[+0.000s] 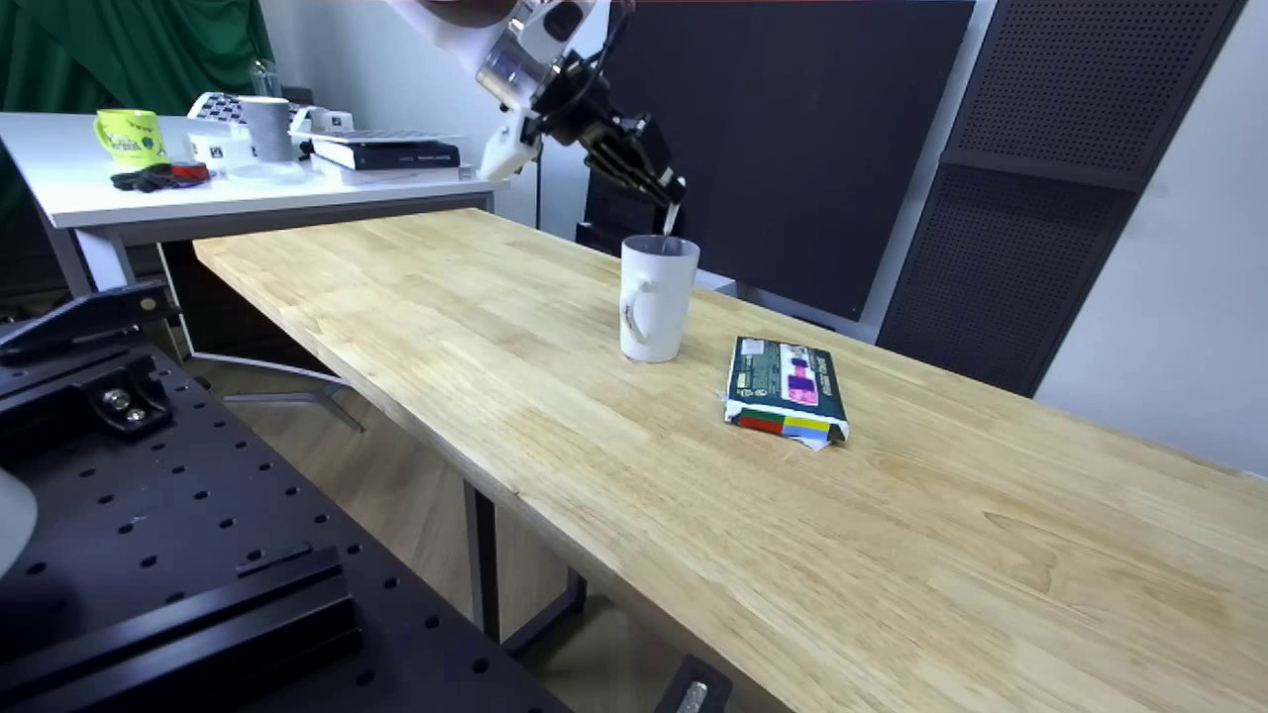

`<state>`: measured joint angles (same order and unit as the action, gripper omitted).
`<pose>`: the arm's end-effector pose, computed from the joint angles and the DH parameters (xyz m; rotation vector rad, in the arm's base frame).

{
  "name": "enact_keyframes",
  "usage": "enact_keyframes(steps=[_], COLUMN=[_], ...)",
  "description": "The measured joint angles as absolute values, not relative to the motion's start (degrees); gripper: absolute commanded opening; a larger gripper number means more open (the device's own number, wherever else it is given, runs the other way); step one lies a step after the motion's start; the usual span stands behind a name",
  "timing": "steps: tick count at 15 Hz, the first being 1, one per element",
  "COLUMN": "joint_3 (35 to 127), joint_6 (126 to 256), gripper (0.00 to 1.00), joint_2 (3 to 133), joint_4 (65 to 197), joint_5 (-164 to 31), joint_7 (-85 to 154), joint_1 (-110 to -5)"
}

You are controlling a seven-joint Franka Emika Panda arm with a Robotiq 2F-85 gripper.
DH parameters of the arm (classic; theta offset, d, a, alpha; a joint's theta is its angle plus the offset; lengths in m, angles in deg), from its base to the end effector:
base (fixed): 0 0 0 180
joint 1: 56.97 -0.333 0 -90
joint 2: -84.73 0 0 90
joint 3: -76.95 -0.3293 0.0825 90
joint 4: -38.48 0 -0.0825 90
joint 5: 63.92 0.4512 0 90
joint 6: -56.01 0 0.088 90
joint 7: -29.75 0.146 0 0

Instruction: Put the spoon in the mug

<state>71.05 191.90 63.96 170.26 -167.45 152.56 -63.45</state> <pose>0.5539 0.0880 0.1058 2.3978 -0.4057 1.0498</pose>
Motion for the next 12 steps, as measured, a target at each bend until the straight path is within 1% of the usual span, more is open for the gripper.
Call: enact_keyframes(steps=[4,5,7,8,12], joint_3=[70.66,70.54,70.28,70.12,69.85], joint_6=[192.08,192.13,193.02,194.61,206.29], gripper=[0.79,0.87,0.98,1.0,1.0], joint_2=[63.9,64.08,64.67,65.06,65.82], joint_4=[169.9,169.58,168.68,168.15,166.64], joint_5=[-166.0,-165.25,-163.03,-160.72,-146.36], joint_7=[150.04,148.87,145.41,142.14,123.01], joint_1=[-62.75,-62.64,-62.43,-62.17,-60.04])
